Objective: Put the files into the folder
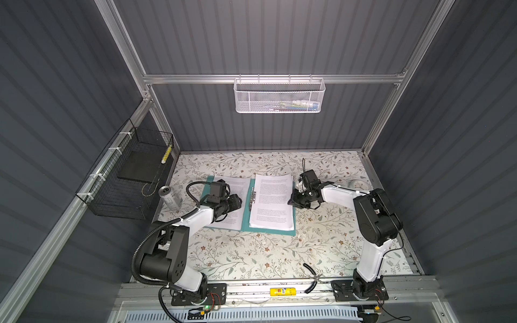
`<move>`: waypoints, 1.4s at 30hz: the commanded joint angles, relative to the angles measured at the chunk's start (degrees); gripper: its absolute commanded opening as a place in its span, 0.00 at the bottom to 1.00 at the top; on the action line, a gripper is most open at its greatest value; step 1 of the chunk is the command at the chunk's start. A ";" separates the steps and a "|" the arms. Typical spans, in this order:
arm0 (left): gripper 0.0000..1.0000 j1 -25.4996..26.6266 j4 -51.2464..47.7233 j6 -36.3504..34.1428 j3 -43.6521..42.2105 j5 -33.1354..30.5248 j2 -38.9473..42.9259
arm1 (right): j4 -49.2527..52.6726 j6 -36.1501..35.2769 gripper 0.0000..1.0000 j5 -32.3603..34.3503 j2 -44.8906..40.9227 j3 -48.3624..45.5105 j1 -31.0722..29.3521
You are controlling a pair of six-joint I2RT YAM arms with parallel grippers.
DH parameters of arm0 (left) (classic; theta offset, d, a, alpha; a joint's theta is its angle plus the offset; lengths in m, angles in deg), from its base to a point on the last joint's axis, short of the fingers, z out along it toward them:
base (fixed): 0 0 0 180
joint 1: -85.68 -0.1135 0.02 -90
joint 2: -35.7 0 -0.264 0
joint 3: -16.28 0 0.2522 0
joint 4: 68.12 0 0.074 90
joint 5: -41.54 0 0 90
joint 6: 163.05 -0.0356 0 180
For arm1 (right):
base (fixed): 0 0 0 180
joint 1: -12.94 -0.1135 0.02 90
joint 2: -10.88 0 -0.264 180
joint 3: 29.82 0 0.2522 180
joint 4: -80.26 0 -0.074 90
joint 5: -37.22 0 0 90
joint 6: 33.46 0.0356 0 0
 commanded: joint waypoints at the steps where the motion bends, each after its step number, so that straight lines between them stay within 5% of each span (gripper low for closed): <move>1: 0.54 0.20 -0.05 -0.51 -0.67 0.85 -0.41 | -1.65 0.59 0.12 -1.81 0.39 -1.11 0.17; 5: 0.54 0.20 -0.23 -0.52 -0.66 0.79 -0.19 | -2.26 0.34 0.00 -2.15 -0.21 -2.04 0.25; 42: 0.54 0.20 -0.23 -0.14 -1.23 -0.01 0.23 | -5.13 -6.96 0.00 -6.10 -1.77 -5.97 0.97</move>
